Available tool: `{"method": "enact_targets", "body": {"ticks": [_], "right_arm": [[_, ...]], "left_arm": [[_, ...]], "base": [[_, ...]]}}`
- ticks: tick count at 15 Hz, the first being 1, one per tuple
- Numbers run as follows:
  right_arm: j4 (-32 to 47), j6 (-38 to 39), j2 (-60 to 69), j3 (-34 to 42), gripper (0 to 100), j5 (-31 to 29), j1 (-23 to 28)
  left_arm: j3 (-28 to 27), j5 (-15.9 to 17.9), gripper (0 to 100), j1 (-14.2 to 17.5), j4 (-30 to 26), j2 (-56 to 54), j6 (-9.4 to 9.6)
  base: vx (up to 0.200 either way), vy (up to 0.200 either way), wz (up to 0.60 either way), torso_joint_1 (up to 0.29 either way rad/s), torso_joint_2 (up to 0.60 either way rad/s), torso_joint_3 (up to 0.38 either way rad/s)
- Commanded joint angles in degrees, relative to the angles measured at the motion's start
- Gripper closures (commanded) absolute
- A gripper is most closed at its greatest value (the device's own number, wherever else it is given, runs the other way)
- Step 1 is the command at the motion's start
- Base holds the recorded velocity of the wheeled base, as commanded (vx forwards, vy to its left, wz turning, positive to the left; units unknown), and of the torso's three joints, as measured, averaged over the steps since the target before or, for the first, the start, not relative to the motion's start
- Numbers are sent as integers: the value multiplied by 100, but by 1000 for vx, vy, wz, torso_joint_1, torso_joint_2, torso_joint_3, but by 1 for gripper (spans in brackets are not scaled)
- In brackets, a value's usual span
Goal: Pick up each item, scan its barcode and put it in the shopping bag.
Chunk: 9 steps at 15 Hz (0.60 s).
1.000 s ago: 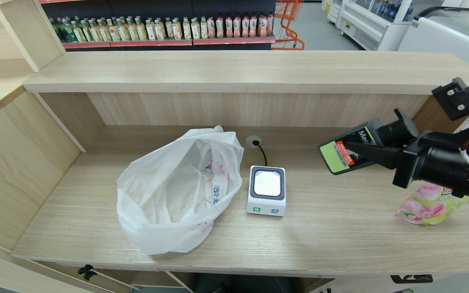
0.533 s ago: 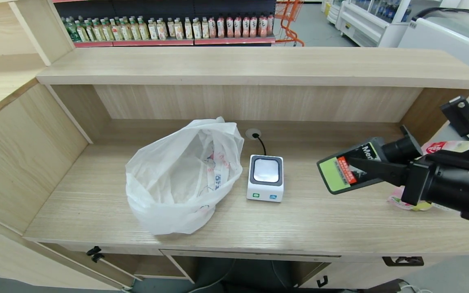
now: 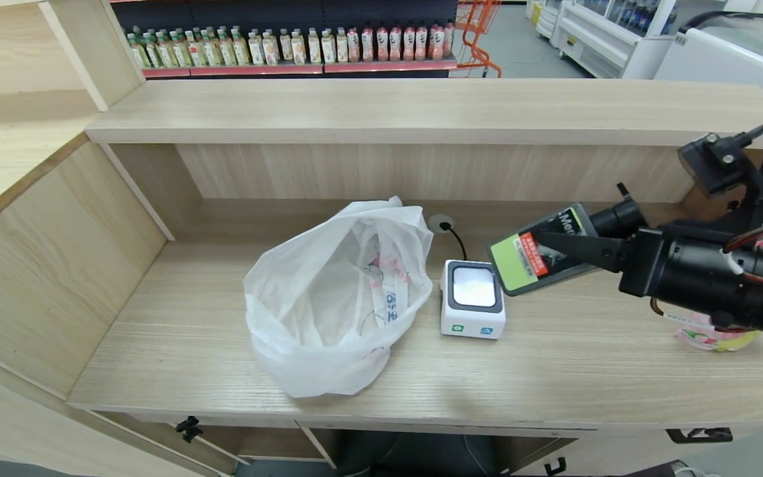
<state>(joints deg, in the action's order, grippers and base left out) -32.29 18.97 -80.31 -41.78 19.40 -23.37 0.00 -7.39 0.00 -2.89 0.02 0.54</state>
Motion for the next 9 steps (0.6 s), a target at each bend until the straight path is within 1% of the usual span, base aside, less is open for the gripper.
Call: {"method": "enact_targets", "body": {"ticks": [1,5,7,9], "right_arm": [[-5,2,-406,-199,100,-6,-203],[-14,-16,-802,-393,100,-41,-265],[-49,-34,-1303,-480,100,-419,-335],[-40,-34,-1830,-841,100,-744,-493]], "left_arm": [[0,0,0,-9,-1,-2,-10],[0,0,0,0,-1,-2,-10],[0,-8,0,0,-1,-2,-1],[0,-8,0,-9,-1,-2,-10]], "base": [[0,200,0,7,7,2],[0,0,0,0,0,0],[0,0,0,0,0,0],[0,0,0,0,0,0]]}}
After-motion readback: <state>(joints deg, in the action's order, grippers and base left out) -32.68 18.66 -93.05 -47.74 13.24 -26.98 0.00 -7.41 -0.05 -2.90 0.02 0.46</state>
